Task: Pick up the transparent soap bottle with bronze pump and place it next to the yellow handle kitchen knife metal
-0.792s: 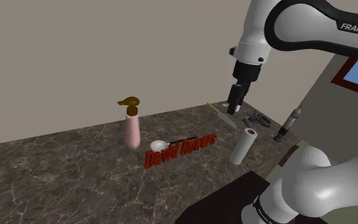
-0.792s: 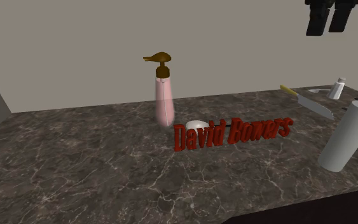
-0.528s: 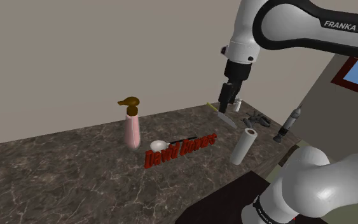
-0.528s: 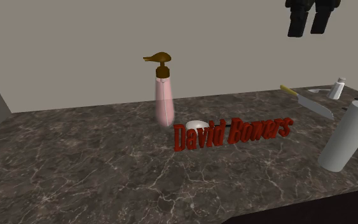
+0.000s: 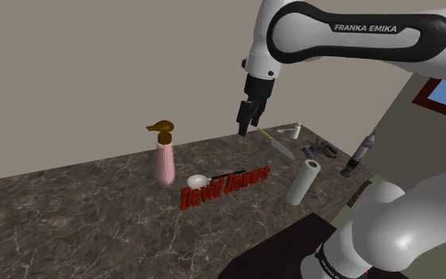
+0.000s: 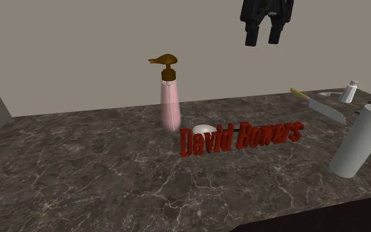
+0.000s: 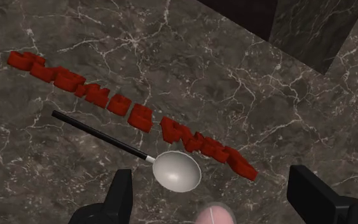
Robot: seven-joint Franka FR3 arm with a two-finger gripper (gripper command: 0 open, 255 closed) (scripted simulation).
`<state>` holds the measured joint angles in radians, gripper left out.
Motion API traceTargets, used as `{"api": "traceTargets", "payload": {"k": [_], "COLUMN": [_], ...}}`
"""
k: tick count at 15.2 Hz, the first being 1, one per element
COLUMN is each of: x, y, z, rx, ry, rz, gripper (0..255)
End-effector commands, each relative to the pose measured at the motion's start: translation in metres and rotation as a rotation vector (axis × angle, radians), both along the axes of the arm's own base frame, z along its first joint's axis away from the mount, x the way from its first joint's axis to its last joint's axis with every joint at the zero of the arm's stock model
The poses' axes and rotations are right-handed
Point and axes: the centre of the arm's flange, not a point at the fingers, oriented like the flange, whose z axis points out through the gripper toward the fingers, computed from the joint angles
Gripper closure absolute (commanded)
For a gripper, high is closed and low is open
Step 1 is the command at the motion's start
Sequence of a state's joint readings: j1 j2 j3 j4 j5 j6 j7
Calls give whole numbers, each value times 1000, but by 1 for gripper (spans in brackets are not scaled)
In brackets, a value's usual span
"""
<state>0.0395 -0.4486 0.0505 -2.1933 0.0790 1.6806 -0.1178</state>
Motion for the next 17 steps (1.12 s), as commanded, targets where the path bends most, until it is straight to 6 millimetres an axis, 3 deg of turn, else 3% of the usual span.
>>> {"api": "traceTargets", "payload": {"k": [1, 17], "x": [26, 206], "y": [9, 88], "z": [-5, -39], "rx": [13, 110], "ry": [-7, -61], "rz": [15, 132], "gripper": [0, 0]}}
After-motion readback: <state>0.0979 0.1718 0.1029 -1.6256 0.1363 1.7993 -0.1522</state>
